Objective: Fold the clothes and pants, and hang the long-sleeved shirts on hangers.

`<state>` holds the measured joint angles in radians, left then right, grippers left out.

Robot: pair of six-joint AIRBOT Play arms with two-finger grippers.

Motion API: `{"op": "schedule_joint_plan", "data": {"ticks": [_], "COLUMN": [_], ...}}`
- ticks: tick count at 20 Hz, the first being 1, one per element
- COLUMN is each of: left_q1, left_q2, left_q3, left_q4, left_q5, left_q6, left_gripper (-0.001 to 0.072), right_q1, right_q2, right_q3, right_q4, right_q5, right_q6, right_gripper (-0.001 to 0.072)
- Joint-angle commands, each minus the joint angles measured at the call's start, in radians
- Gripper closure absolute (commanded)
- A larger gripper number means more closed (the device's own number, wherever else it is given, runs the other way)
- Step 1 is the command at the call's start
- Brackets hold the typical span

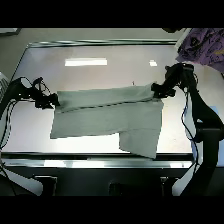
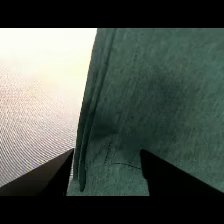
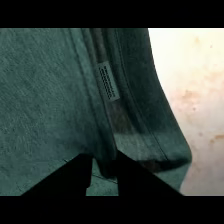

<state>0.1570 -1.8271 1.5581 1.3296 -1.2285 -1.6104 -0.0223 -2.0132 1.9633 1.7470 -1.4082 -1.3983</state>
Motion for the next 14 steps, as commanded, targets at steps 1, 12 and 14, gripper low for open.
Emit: {"op": "schedule_joint_plan", "data": {"ticks": [1,12,14], "left_q1": [0.019,0.390,0.412], "left_q2": [0.005,0.455,0.524], "left_q3": [0.014,-0.373,-0.502], "left_q4": [-0.004,-0.023,-0.047], "left_q5": [0.002,-0.017,0.017], "left_q6": [-0.042,-0.040,-0.040], "left_gripper": [0.0155,0.0157,0.0157], "right_q1": [0.000,-0.428,-0.444], "right_q2": [-0.005,0.527,0.629], "right_q3": [0.004,-0.723,-0.961], "right_q4": [0.024,0.352,0.371], "right_q5": [-0.068,-0.051,-0.015], "right_q6": [-0.026,-0.325,-0.365], "right_gripper": [0.0329,0.0284,0.0284]}}
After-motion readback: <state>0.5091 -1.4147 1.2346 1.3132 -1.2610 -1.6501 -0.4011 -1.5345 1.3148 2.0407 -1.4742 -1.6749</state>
